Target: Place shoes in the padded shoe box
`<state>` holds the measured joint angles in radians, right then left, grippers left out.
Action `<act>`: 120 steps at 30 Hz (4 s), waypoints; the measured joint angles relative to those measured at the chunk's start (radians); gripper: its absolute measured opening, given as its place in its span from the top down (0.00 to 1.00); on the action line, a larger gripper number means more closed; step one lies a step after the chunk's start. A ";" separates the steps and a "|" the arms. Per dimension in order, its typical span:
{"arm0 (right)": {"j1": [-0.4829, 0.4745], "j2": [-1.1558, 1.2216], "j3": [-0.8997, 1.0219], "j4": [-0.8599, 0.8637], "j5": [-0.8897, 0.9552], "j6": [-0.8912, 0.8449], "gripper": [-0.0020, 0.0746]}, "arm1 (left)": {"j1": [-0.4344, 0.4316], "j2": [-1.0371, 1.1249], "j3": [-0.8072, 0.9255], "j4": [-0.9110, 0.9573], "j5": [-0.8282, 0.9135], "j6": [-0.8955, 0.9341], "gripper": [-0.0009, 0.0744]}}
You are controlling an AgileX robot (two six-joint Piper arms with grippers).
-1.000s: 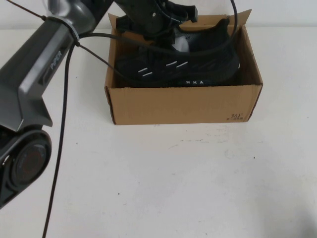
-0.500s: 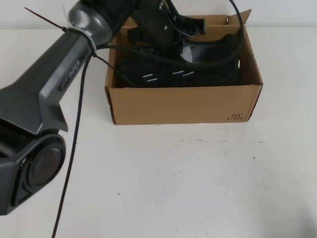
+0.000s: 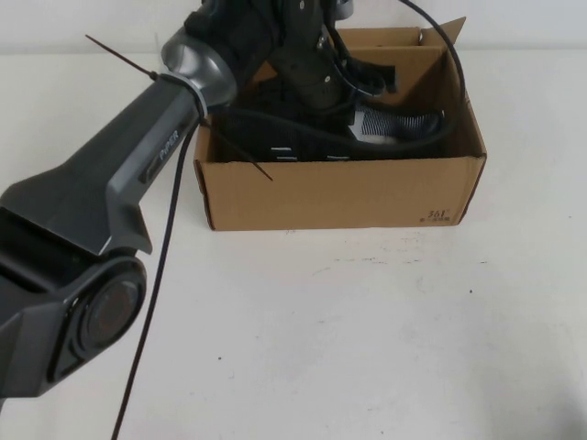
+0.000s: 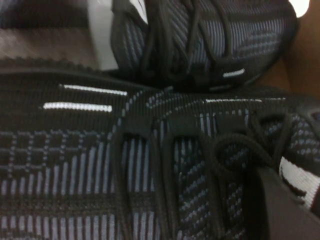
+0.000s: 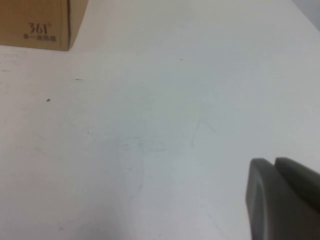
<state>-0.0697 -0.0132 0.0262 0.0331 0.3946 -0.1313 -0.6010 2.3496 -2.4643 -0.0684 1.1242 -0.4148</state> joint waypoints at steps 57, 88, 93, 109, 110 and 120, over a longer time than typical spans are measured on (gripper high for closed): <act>0.000 0.000 0.000 0.000 0.000 0.000 0.98 | -0.052 0.120 -0.151 0.074 0.139 0.172 0.50; 0.000 0.000 0.000 0.000 0.000 0.000 0.98 | -0.054 -0.995 1.016 0.379 -0.295 0.137 0.99; 0.000 0.000 0.000 0.000 0.000 0.000 0.98 | -0.054 -1.174 1.180 0.384 -0.365 0.134 0.99; 0.000 0.000 0.000 0.000 0.000 0.000 0.98 | -0.054 -1.207 1.255 0.397 -0.298 0.134 0.99; 0.000 0.000 0.000 0.000 0.000 0.000 0.98 | -0.054 -1.207 1.255 0.399 -0.298 0.134 0.99; 0.000 0.000 0.000 0.000 0.000 0.000 0.98 | -0.056 -1.230 1.325 0.411 -0.445 0.155 0.99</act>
<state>-0.0697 -0.0132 0.0262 0.0331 0.3946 -0.1313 -0.6565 1.1195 -1.1391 0.3427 0.6796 -0.2600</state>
